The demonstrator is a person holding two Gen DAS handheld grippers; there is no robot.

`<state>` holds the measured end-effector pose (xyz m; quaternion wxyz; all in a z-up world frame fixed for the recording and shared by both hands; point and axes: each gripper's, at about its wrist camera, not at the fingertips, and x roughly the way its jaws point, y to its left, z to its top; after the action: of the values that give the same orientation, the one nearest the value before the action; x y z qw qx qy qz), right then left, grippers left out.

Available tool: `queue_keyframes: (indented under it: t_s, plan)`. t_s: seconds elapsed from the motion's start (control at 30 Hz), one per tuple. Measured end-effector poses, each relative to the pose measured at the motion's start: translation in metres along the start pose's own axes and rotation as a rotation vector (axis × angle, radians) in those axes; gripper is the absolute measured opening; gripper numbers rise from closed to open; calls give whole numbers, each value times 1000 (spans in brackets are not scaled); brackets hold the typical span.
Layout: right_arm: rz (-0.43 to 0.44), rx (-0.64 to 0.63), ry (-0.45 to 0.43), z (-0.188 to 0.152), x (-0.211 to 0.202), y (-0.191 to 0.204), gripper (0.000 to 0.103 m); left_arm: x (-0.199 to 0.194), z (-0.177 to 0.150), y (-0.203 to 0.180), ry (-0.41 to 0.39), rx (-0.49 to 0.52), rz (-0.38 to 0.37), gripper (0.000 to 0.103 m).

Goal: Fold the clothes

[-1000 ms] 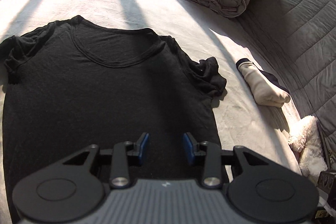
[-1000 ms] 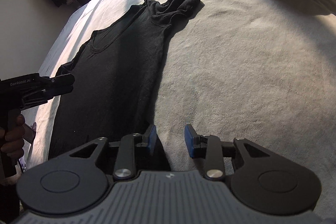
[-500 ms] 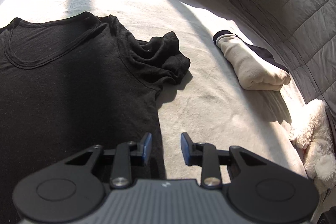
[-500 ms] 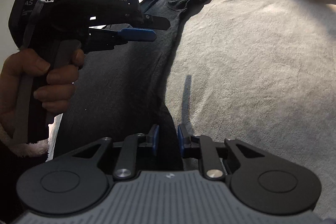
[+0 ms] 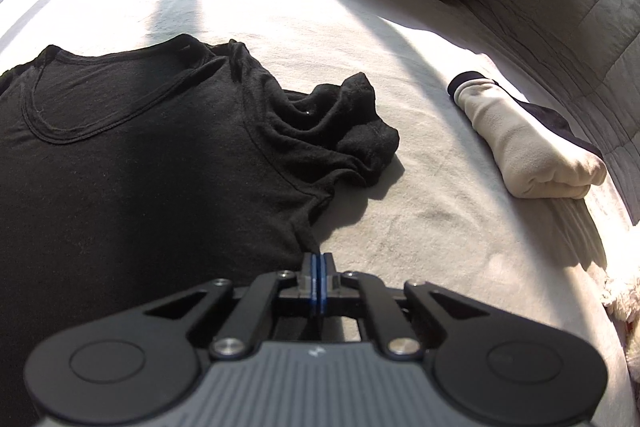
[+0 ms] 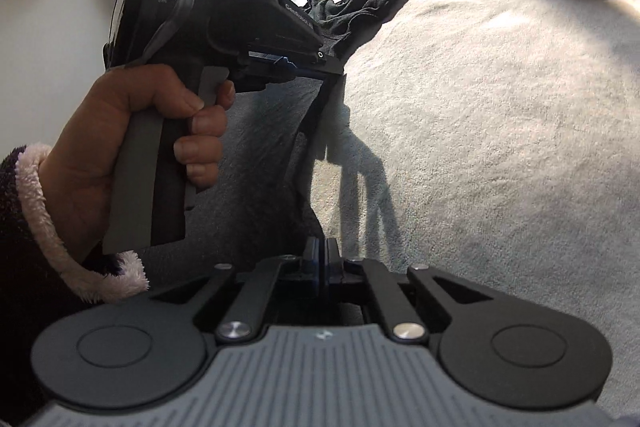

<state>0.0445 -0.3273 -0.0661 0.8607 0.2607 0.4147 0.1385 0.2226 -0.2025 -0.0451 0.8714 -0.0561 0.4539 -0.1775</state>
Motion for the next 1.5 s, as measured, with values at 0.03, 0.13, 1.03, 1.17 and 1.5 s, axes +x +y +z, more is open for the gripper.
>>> queue_keyframes:
  t_s: [0.03, 0.13, 1.03, 1.17, 1.5]
  plan:
    - [-9, -5, -16, -1, -5, 1, 2, -2, -1, 4, -20, -27, -38, 1]
    - [-42, -16, -47, -6, -17, 6, 2, -5, -4, 16, -73, -110, -150, 1]
    - [-59, 52, 22, -3, -31, 0, 33, -92, -95, 89, -100, -107, -328, 41]
    - [-88, 23, 1, -2, -29, 10, 33, -112, -119, 110, -107, -107, -298, 43]
    - [-89, -25, -25, 12, 3, 56, 40, -159, -134, 178, -196, -102, -144, 57]
